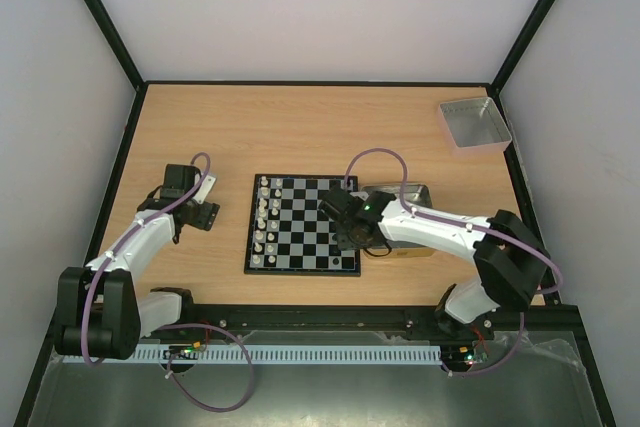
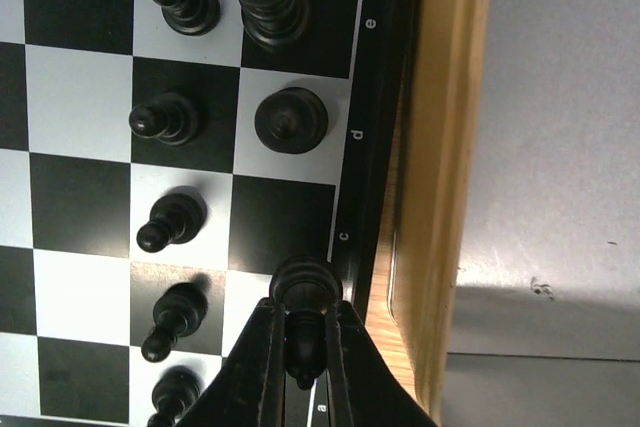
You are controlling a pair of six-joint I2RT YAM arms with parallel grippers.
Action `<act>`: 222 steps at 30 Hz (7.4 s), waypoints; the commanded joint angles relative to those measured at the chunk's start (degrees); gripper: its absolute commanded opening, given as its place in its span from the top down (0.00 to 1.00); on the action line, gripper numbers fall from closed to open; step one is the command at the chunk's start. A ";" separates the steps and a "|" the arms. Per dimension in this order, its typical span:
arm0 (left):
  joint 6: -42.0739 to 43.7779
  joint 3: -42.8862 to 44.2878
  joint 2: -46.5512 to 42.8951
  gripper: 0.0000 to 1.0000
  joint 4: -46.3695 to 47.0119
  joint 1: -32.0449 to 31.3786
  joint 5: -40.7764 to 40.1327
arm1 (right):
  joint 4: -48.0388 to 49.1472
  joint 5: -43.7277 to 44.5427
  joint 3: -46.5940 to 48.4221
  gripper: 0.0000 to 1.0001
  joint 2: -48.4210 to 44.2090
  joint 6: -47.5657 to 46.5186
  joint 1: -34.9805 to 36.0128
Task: Set up the chess pieces on the board
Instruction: Place the chess piece on the chessboard, then pick up the chess piece from the storage box, then place the chess piece on the chessboard.
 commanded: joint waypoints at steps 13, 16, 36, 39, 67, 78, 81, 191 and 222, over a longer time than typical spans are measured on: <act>-0.24 -0.51 0.06 0.17 -0.09 0.34 -0.86 | 3.26 2.85 1.36 0.95 5.42 1.01 0.33; -0.23 -0.63 -0.10 0.17 -0.13 0.35 -0.71 | 3.36 3.30 1.72 0.94 6.00 1.00 0.33; -0.06 -0.61 -0.20 0.17 -0.05 0.44 -0.15 | 2.70 3.48 2.74 0.83 7.27 1.32 0.28; -0.06 -0.58 0.01 0.17 -0.04 0.44 -0.15 | 2.90 3.19 2.70 0.81 7.15 1.29 0.28; -0.06 -0.50 0.49 0.17 -0.05 0.26 -0.06 | -8.80 10.75 2.04 0.59 -12.12 -4.39 -20.64; -0.15 -0.51 0.45 0.17 0.01 -0.44 -0.31 | -2.74 2.46 -4.47 0.62 -11.19 -7.38 -35.84; -0.14 -0.56 0.29 0.17 0.08 -0.44 -0.23 | -0.95 0.61 -6.15 0.63 -9.76 -7.13 -37.06; -0.22 -0.65 0.51 0.16 0.21 -0.71 -0.93 | 5.37 0.35 -2.48 0.98 2.92 4.04 3.79; -0.23 -0.67 0.37 0.16 0.46 -0.71 -0.75 | 3.79 0.13 -0.92 0.82 3.67 3.70 3.80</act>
